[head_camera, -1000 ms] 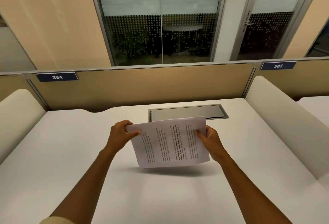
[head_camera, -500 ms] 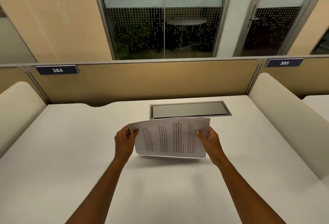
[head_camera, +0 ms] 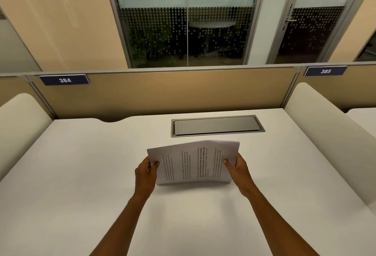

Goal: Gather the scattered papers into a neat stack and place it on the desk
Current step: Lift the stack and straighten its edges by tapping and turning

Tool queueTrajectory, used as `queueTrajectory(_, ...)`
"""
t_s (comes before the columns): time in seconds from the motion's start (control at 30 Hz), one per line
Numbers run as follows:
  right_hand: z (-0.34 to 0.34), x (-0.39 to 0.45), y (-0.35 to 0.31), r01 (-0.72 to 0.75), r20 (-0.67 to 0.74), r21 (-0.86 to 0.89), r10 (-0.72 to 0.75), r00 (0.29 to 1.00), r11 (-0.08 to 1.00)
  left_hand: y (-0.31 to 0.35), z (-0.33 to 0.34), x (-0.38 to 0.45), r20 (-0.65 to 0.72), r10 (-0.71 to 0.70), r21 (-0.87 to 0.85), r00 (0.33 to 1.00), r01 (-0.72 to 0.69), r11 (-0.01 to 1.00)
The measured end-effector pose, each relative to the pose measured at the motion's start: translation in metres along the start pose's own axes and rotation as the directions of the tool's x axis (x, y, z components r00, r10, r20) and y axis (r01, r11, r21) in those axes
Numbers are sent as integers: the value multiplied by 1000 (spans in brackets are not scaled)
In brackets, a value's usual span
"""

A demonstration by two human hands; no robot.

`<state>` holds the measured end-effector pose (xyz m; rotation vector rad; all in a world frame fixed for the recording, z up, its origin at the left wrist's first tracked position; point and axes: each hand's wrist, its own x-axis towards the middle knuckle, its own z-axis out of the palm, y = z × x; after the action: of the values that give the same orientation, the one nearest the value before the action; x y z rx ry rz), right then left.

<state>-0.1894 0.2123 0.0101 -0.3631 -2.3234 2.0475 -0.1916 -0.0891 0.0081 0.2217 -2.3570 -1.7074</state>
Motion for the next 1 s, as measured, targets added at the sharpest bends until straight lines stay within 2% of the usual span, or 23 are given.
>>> queueTrajectory(0.2,0,-3,8,-11,-21,-16,10,1000,1000,-3,-1,-1,15,3,-3,1000,-3,1000)
queueTrajectory(0.43,5,-4,14,-36,-13,-20,36,999,999,-13,4,-7,36,-49,75,998,46,996)
queueTrajectory(0.7,4,0,10,-38,-13,-46,37,999,998,-2,-4,-1,86,22,109,996,-31,994)
queueTrajectory(1.0,-12,5,-20,23,7,62,-23,1000,998,48,-22,42,123,138,227,983,-163,960)
